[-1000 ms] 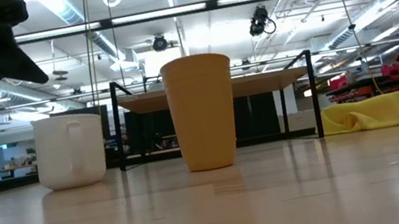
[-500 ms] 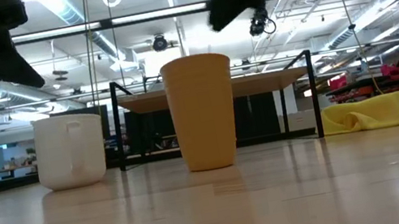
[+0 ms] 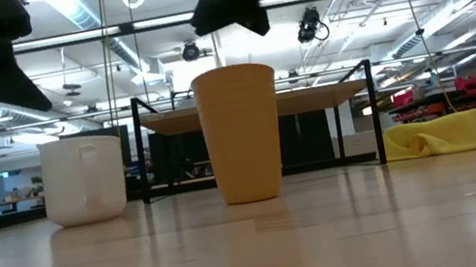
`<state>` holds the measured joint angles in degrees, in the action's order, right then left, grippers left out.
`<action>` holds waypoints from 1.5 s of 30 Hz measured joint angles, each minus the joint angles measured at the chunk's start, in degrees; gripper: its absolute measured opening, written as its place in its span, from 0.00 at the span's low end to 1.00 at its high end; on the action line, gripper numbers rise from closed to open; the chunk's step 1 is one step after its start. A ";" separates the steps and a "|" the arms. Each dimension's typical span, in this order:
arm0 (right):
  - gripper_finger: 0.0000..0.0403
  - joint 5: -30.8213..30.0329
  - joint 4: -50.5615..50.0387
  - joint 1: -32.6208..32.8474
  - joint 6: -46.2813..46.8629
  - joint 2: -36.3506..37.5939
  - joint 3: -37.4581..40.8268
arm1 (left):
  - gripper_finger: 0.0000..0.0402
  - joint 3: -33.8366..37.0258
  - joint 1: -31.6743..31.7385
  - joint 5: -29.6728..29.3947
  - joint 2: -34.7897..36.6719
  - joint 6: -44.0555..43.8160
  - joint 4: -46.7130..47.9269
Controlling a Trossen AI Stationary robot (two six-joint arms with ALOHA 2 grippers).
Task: Stack small to large cups/mugs on shelf
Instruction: Put the yellow cup on the shelf
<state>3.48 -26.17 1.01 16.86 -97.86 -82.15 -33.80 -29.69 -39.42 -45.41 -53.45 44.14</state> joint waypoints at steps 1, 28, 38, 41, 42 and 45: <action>0.15 -0.43 -0.85 -0.02 -0.54 0.04 0.00 | 0.04 0.00 0.00 0.00 -0.02 0.00 0.04; 0.02 -15.82 -0.22 6.14 10.05 15.67 28.00 | 0.04 0.04 9.23 10.01 -20.67 19.57 -38.14; 0.14 -13.15 7.73 9.73 8.82 13.87 30.18 | 0.12 0.02 16.18 23.87 -27.93 24.13 -51.19; 0.17 -13.28 9.32 9.58 8.63 13.33 30.21 | 0.13 0.04 16.41 24.06 -28.99 24.11 -51.28; 0.18 -13.02 10.53 9.61 8.52 13.14 30.18 | 0.13 0.04 16.41 24.31 -29.48 24.09 -51.90; 0.20 -11.41 12.71 9.62 8.47 12.45 30.18 | 0.14 0.02 16.41 26.40 -30.74 24.13 -53.56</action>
<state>-7.93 -13.46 10.63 25.32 -85.41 -51.96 -33.78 -13.28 -13.02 -76.15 -29.32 -9.42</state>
